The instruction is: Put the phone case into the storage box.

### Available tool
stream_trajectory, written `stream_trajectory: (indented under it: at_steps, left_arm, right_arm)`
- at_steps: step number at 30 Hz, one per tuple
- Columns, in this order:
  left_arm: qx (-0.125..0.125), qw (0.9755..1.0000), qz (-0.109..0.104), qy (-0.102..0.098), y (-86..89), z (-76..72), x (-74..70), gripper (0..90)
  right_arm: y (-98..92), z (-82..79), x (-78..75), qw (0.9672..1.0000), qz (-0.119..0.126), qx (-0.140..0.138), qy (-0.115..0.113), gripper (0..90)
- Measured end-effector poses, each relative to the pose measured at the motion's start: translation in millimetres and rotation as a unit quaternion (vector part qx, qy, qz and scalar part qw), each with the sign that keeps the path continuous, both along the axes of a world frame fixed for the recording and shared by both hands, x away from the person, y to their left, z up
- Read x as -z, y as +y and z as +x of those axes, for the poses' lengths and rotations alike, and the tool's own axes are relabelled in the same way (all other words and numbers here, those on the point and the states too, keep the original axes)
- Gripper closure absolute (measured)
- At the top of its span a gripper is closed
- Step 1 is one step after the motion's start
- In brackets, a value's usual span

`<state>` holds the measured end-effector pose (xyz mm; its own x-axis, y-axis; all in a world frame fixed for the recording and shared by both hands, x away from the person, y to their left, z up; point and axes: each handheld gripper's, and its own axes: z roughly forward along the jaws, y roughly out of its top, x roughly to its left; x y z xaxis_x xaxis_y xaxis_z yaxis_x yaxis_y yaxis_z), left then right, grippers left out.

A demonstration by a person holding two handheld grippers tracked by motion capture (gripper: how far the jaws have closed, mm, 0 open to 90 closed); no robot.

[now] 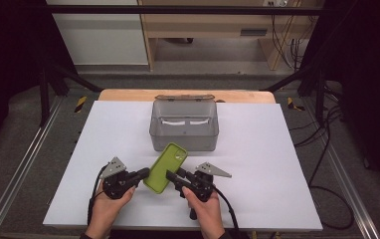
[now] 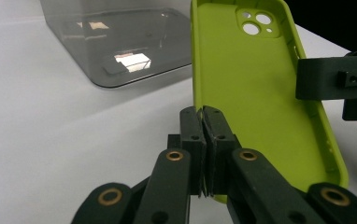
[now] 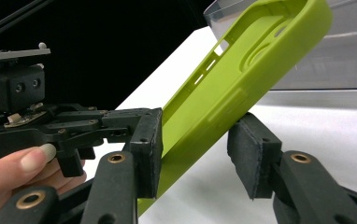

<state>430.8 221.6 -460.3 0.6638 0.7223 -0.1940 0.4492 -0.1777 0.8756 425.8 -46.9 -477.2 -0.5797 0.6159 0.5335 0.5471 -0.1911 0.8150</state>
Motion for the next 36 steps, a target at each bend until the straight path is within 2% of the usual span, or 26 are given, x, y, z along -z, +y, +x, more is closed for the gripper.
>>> stream_trajectory:
  at_steps: [17,24,34,36]
  left_arm:
    - [-0.009,0.9999,-0.002,-0.004,-2.9,-1.2,0.7,88.0]
    - [-0.006,1.0,0.007,-0.003,-5.8,-1.4,2.3,88.0]
    - [-0.015,0.9998,0.004,-0.01,-8.2,-3.7,2.5,87.9]
    - [-0.017,0.9998,0.003,-0.011,-8.4,-4.2,2.7,87.8]
  right_arm:
    - [-1.1,2.6,-0.7,0.9999,0.013,0.007,0.009,59.2]
    - [-2.2,3.7,-1.4,0.9995,0.023,0.014,0.014,61.7]
    - [-3.3,6.2,-1.9,0.9989,0.029,0.022,0.03,63.3]
    - [-3.1,7.7,-2.0,0.9985,0.036,0.025,0.033,64.4]
